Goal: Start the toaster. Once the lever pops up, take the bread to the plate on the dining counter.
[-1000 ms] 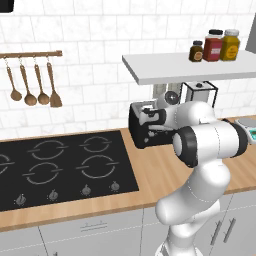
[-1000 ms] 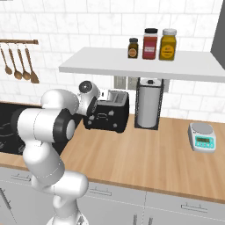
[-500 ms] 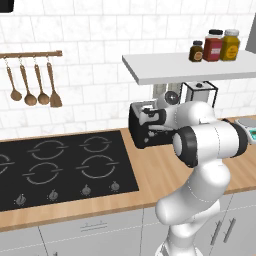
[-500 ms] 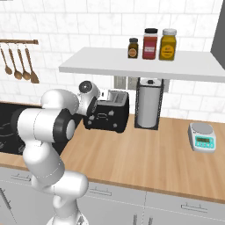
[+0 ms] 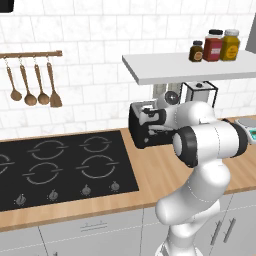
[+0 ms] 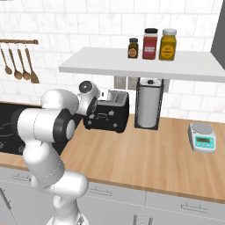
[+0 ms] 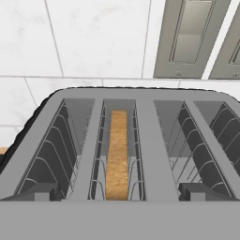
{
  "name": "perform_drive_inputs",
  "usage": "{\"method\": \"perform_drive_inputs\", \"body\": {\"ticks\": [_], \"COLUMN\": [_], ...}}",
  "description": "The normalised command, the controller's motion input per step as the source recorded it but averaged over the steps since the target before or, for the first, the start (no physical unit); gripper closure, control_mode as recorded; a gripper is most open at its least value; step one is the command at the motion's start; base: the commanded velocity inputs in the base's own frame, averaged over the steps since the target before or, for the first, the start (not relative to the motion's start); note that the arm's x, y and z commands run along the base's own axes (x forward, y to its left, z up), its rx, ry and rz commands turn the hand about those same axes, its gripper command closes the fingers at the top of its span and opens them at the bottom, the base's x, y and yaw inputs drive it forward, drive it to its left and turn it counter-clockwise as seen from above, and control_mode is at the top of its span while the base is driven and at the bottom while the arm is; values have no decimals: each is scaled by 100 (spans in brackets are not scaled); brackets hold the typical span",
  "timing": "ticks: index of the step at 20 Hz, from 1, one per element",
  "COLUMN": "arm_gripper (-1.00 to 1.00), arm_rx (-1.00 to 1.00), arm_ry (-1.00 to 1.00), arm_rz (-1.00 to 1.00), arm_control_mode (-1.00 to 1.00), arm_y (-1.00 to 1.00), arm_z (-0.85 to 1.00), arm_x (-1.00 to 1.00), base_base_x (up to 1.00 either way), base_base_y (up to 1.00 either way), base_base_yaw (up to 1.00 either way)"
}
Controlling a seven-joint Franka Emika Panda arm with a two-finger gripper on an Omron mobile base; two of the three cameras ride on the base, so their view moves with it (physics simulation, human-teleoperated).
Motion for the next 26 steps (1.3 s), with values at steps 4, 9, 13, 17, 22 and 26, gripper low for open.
{"method": "perform_drive_inputs", "body": {"ticks": [4, 9, 13, 17, 22, 26], "arm_gripper": [-100, -100, -100, -100, -100, -100], "arm_rx": [0, 0, 0, 0, 0, 0], "arm_ry": [0, 0, 0, 0, 0, 0], "arm_rz": [0, 0, 0, 0, 0, 0], "arm_control_mode": [-100, -100, -100, -100, -100, -100], "arm_y": [0, 0, 0, 0, 0, 0], "arm_z": [0, 0, 0, 0, 0, 0], "arm_x": [0, 0, 0, 0, 0, 0], "base_base_x": [0, 0, 0, 0, 0, 0], "base_base_y": [0, 0, 0, 0, 0, 0], "base_base_yaw": [0, 0, 0, 0, 0, 0]}}
